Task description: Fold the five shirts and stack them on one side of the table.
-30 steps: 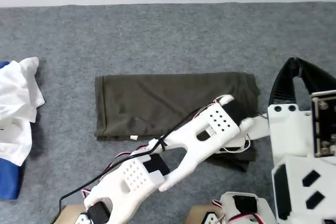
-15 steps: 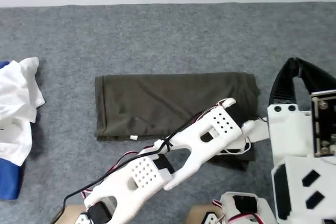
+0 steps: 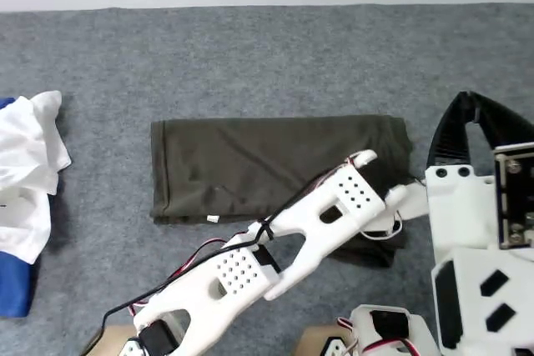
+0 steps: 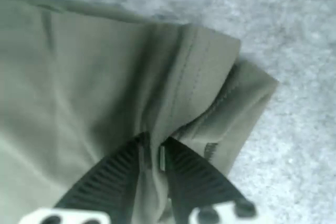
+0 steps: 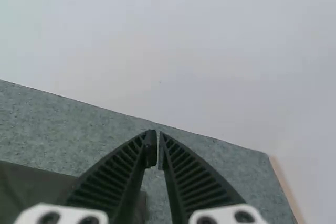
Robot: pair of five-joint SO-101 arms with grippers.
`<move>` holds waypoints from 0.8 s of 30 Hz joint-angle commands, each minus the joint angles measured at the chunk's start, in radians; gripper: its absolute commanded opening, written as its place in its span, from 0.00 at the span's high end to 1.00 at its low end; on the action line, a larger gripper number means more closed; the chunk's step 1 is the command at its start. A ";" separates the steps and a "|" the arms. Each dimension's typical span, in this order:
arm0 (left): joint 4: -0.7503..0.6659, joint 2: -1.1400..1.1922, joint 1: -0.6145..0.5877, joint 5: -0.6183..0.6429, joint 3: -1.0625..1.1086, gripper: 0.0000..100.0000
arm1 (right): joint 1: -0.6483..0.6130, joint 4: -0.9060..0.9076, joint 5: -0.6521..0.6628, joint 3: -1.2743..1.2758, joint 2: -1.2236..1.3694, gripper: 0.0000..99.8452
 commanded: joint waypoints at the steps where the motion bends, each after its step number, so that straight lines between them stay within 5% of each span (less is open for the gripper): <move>1: 0.031 -0.061 -0.009 -0.003 -0.053 0.99 | 0.002 0.038 -0.005 0.006 -0.004 0.98; 24: 0.029 -0.071 -0.112 -0.002 -0.177 0.99 | 0.002 0.038 -0.005 0.006 0.004 0.98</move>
